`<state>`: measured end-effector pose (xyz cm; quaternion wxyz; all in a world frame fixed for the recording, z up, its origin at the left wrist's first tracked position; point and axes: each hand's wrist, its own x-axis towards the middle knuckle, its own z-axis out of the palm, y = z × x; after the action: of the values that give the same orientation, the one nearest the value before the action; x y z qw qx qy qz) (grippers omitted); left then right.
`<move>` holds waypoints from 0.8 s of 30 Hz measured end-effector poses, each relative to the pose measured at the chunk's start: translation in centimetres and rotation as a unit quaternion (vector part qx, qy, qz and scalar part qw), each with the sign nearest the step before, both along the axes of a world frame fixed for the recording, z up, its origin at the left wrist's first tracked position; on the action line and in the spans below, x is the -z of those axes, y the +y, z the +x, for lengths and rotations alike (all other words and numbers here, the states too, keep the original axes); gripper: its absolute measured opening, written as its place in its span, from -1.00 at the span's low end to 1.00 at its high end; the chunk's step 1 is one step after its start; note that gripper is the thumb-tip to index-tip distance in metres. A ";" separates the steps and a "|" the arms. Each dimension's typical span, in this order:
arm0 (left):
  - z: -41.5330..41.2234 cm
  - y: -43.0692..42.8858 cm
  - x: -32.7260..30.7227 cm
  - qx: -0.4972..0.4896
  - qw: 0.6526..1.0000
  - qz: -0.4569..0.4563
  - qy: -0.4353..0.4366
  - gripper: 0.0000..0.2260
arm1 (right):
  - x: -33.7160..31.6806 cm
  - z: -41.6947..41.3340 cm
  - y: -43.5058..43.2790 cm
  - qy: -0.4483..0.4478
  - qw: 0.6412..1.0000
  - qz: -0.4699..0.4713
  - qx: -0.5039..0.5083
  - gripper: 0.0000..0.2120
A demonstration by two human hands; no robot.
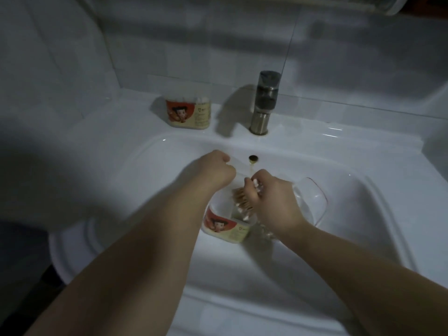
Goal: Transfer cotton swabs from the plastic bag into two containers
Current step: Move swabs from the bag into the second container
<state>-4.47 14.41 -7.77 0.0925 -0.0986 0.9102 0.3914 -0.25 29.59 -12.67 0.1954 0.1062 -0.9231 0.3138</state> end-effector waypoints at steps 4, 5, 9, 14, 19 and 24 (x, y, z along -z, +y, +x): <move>-0.2 -0.3 0.8 0.023 0.998 -0.046 -0.043 -0.45 | 0.3 0.0 -0.2 0.063 0.997 0.021 -0.031 -0.81; -0.3 -0.3 1.0 0.030 0.997 -0.055 -0.049 -0.45 | 0.3 0.1 -0.2 0.081 0.995 0.032 -0.044 -0.82; -0.6 -0.5 1.7 0.025 0.996 -0.072 -0.038 -0.50 | 0.5 0.3 0.1 0.113 0.989 0.056 -0.072 -0.83; -0.9 -0.4 2.1 -0.012 0.999 0.004 -0.053 -0.46 | 0.7 0.2 0.2 0.096 0.993 0.040 -0.061 -0.83; -0.8 -0.1 2.2 0.003 0.997 0.071 -0.036 -0.55 | -0.3 -0.1 0.0 0.142 0.989 0.024 -0.039 -0.84; -1.2 0.2 2.2 -0.013 0.997 0.047 -0.056 -0.46 | -0.4 0.0 -0.2 0.207 0.965 0.128 -0.098 -0.71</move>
<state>-5.64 14.61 -10.00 0.1430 -0.1283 0.8828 0.4286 -0.23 29.41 -12.27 0.3349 0.2832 -0.8801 0.1817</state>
